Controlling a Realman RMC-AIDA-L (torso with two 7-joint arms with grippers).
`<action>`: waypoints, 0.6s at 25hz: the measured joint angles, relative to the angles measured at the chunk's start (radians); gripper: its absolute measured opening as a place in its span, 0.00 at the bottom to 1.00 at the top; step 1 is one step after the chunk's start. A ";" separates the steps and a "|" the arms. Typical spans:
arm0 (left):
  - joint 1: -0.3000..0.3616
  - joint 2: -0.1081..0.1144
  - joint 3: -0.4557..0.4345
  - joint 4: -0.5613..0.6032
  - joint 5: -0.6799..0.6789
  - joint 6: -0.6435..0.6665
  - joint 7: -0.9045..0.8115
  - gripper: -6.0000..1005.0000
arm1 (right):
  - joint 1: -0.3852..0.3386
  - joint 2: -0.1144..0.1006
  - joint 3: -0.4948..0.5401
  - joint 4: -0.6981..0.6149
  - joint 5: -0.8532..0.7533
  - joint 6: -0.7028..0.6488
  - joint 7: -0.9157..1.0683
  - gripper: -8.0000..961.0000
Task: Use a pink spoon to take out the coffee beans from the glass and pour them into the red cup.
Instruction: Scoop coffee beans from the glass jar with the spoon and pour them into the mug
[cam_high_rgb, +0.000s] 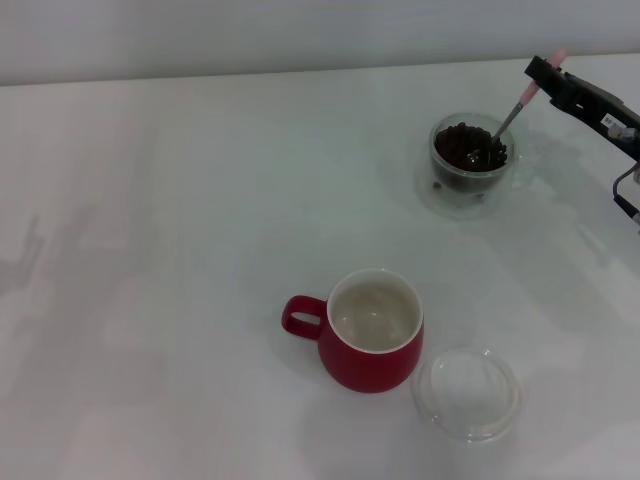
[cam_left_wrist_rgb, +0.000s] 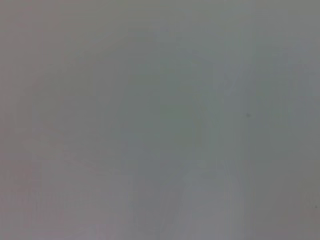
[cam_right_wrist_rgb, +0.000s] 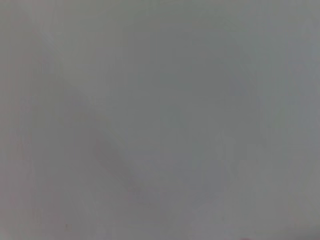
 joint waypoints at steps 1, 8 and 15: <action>0.000 0.000 0.000 0.000 0.000 0.000 0.000 0.74 | 0.000 0.000 0.000 0.000 0.001 -0.002 0.018 0.16; 0.002 -0.001 0.000 0.001 0.000 0.007 0.000 0.74 | 0.000 0.001 0.000 0.003 0.042 -0.007 0.114 0.16; 0.008 0.000 0.000 0.007 -0.001 0.002 0.000 0.74 | -0.005 0.001 0.000 0.024 0.084 -0.046 0.225 0.16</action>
